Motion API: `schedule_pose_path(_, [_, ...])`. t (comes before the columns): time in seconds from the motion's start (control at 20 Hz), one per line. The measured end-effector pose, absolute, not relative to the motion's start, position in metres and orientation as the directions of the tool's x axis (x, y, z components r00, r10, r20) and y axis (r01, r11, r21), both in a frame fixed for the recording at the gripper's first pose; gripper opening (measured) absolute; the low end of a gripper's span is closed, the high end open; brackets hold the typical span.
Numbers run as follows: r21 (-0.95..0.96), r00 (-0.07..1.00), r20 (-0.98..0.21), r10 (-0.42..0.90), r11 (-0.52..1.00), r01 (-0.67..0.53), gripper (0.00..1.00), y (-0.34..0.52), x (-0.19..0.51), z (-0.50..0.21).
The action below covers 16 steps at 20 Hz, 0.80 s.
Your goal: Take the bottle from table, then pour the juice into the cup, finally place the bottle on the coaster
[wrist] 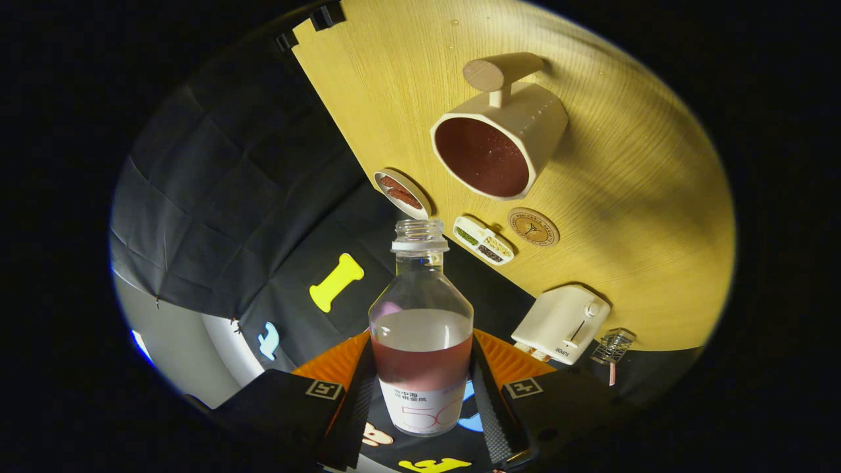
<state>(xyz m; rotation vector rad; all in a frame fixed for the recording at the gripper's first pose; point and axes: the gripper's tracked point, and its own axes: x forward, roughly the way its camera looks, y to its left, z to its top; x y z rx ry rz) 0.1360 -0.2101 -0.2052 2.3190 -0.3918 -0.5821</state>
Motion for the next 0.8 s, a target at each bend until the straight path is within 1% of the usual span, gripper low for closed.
schedule_pose_path(0.4, [0.695, 0.844, -0.317, -0.432, -0.711, -0.103, 0.74, -0.215, 0.137, -0.208])
schedule_pose_path(0.7, [0.708, 0.847, -0.328, -0.418, -0.702, -0.072, 0.74, -0.215, 0.137, -0.213])
schedule_pose_path(0.8, [0.72, 0.854, -0.336, -0.398, -0.693, -0.04, 0.74, -0.212, 0.138, -0.216])
